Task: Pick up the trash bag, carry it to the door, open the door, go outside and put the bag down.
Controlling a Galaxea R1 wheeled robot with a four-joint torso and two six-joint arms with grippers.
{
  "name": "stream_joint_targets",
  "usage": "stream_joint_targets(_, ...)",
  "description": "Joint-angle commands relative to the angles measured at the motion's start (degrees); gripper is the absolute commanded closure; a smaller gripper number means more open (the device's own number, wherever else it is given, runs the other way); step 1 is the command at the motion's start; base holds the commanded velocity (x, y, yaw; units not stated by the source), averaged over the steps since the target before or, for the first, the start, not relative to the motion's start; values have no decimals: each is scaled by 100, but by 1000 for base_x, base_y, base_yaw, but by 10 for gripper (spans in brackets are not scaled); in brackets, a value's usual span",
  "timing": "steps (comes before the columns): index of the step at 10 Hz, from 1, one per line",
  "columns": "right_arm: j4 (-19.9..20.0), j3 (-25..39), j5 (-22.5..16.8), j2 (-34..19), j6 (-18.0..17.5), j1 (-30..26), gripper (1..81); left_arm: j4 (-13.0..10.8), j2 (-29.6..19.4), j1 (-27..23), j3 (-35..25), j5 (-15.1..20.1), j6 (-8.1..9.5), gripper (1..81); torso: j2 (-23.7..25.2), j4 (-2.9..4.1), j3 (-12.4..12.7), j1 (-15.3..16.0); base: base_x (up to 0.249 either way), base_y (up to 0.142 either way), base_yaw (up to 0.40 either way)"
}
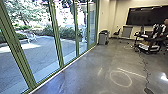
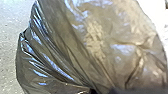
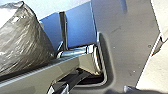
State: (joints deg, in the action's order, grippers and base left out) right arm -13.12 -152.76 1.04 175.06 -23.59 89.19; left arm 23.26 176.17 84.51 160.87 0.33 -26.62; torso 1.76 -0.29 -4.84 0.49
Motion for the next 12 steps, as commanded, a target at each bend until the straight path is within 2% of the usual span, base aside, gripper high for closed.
stream_joint_targets(1,-42,37,-306,49,21,-229,10,-58,-11,-210,-2,398,-18,811,0,0,0,0,0,0,0)
stream_joint_targets(10,-42,37,-306,58,21,-213,10,-50,-28,-219,6,345,-10,811,0,0,0,-2,0,0,0)
stream_joint_targets(12,-51,37,-297,58,21,-213,10,-50,-28,-219,6,328,-18,811,2,0,0,-6,86,0,0)
